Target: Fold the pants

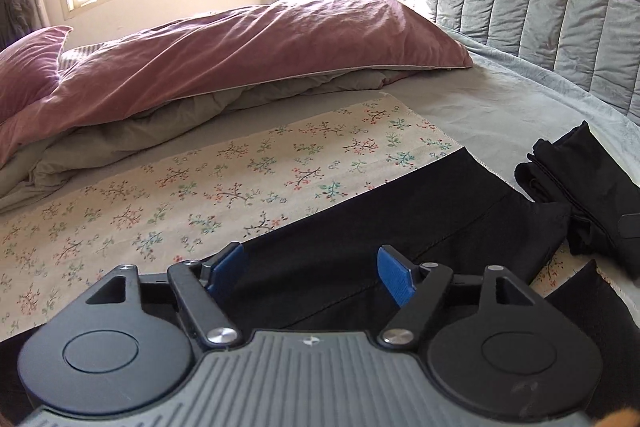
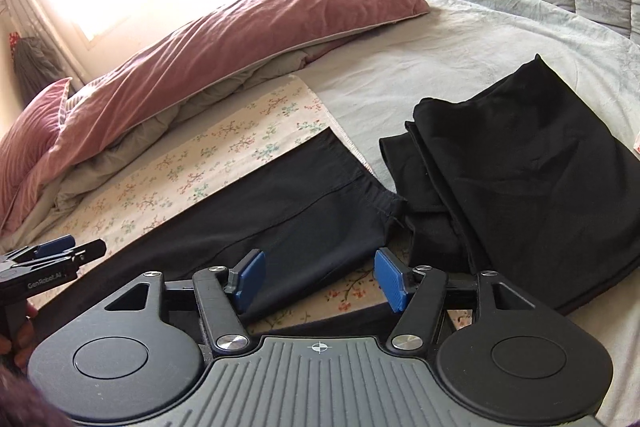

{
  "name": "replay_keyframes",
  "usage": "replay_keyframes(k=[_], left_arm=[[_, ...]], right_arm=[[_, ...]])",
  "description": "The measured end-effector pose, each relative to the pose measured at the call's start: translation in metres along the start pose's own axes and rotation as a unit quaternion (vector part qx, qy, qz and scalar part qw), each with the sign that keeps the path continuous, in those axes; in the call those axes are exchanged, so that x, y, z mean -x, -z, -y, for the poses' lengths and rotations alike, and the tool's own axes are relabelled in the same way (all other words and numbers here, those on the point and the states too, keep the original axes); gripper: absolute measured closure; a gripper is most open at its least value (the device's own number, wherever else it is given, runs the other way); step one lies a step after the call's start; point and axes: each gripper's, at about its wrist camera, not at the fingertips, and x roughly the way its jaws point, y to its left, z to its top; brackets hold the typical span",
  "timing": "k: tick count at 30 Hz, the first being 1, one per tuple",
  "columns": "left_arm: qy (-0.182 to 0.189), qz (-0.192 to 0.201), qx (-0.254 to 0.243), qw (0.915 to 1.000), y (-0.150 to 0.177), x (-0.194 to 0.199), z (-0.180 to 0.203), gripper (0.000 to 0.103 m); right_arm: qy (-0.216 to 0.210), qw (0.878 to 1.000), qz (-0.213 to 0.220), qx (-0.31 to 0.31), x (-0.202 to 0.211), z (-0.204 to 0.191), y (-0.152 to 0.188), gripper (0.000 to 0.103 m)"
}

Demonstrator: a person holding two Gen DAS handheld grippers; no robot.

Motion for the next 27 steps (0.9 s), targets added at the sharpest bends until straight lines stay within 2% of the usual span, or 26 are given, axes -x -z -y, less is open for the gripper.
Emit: replay_keyframes(k=[2,9,16,20,22,23,25,27], left_arm=[[-0.009,0.001,0.019,0.9998,0.016,0.022,-0.015,0.013],[-0.037,-0.013,0.063,0.9973,0.086,0.079,-0.060,0.009],[-0.048,-0.028,0.090,0.9944,0.163,0.104,-0.083,0.008],[-0.060,-0.018,0.083,0.9946,0.201,0.105,-0.089,0.008],[-0.077,-0.024,0.086,0.9931,0.224,0.110,-0.100,0.008],[-0.085,-0.029,0.089,0.9920,0.235,0.113,-0.106,0.008],[-0.093,-0.041,0.102,0.9896,0.262,0.123,-0.125,0.006],[-0.096,-0.030,0.116,0.9881,0.284,0.140,-0.140,0.004]], right_arm=[[-0.004,1.000,-0.001,0.011,0.010,-0.010,0.008,0.033],[-0.011,0.997,-0.025,0.069,0.030,-0.051,0.057,0.027],[-0.035,0.990,-0.063,0.123,0.015,-0.098,0.126,0.027],[-0.040,0.982,-0.077,0.170,-0.007,-0.125,0.172,0.027],[-0.031,0.977,-0.087,0.194,-0.019,-0.126,0.199,0.027],[-0.022,0.975,-0.075,0.209,-0.019,-0.123,0.211,0.027],[-0.023,0.968,-0.047,0.245,-0.008,-0.117,0.229,0.026],[-0.013,0.965,-0.055,0.258,0.003,-0.109,0.239,0.020]])
